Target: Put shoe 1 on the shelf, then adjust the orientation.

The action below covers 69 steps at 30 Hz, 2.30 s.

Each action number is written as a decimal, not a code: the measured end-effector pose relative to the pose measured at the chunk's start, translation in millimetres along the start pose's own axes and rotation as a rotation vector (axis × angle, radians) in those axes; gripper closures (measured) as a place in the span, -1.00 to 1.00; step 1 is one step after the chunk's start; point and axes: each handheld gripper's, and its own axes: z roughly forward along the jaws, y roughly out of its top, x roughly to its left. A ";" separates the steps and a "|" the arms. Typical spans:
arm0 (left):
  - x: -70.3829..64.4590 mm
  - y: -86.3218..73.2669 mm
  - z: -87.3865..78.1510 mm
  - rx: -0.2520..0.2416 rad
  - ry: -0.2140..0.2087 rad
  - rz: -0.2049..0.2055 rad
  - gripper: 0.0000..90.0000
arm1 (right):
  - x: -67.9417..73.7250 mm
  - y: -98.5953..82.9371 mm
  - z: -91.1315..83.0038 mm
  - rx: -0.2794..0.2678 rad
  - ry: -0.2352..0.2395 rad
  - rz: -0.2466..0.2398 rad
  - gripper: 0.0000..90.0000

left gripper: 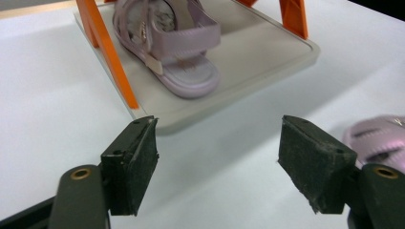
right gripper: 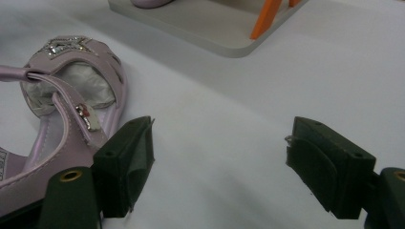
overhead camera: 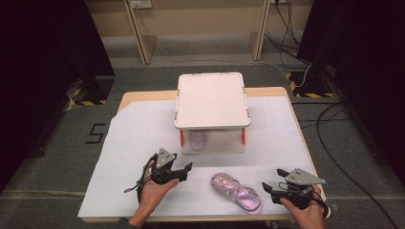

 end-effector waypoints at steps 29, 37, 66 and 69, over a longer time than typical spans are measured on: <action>-68.9 -28.3 -0.7 0.064 -0.168 0.094 -0.45 | 16.0 -4.7 -6.9 0.010 0.044 -0.003 -0.46; -81.3 -30.7 5.1 0.090 -0.190 0.131 -0.44 | 17.2 -6.7 -2.6 0.049 0.065 -0.014 -0.47; -80.5 -12.6 52.2 0.087 -0.119 0.131 -0.37 | 64.4 -4.2 5.0 0.109 0.219 -0.142 -0.45; -76.8 -13.5 47.7 0.086 -0.118 0.126 -0.37 | 63.9 -3.7 4.0 0.103 0.219 -0.139 -0.45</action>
